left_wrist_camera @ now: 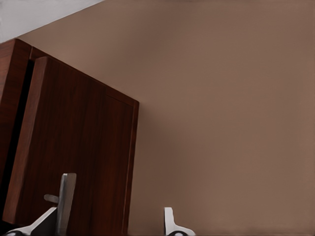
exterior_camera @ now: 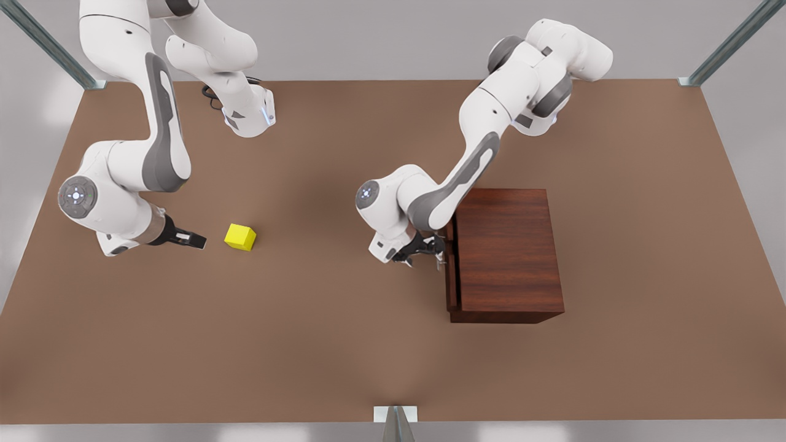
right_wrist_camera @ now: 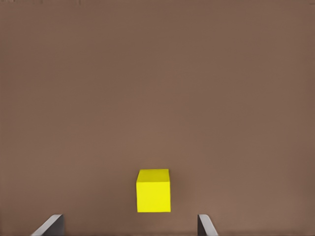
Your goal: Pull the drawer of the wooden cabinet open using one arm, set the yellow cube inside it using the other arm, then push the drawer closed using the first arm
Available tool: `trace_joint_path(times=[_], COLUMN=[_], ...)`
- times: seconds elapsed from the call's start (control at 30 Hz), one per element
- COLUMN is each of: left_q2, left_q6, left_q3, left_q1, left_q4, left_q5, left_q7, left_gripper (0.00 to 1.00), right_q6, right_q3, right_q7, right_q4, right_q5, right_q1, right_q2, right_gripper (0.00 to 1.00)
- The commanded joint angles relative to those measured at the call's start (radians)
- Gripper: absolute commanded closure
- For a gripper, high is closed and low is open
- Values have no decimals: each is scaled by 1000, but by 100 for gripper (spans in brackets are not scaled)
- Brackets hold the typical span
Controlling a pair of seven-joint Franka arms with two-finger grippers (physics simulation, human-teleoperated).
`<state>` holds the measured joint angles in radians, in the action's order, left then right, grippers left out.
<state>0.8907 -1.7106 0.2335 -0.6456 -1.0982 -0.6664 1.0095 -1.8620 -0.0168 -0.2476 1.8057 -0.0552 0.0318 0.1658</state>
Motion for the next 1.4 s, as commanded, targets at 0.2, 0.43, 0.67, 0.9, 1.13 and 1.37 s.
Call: trace_joint_path(times=[0.2, 0.43, 0.67, 0.9, 1.13, 1.37], left_q2=[5, 30, 106, 108, -153, -510], left_q6=[-64, -133, -170, -176, 180, 340], left_q3=[4, 17, 27, 29, 43, 41], left_q1=[-8, -23, -68, -115, -121, 774], left_q4=[17, 72, 169, 190, 259, -92], left_q5=[8, 27, 27, 28, 234, 662], left_q7=[201, 231, 301, 348, 250, -1037], left_gripper=[0, 0, 0, 0, 0, 0], right_q6=[-2, -2, -2, -120, -120, -184], right_q3=[0, 0, 0, 0, -9, 1], right_q7=[-59, -59, -61, -171, -167, -182], right_q4=[0, -2, -2, 103, 169, 271], right_q5=[-2, 0, -2, -46, -52, -48], right_q1=[2, 3, 7, 37, 37, 94], right_q2=[0, 1, 3, -5, -19, 26], right_gripper=[0, 0, 0, 0, 0, 0])
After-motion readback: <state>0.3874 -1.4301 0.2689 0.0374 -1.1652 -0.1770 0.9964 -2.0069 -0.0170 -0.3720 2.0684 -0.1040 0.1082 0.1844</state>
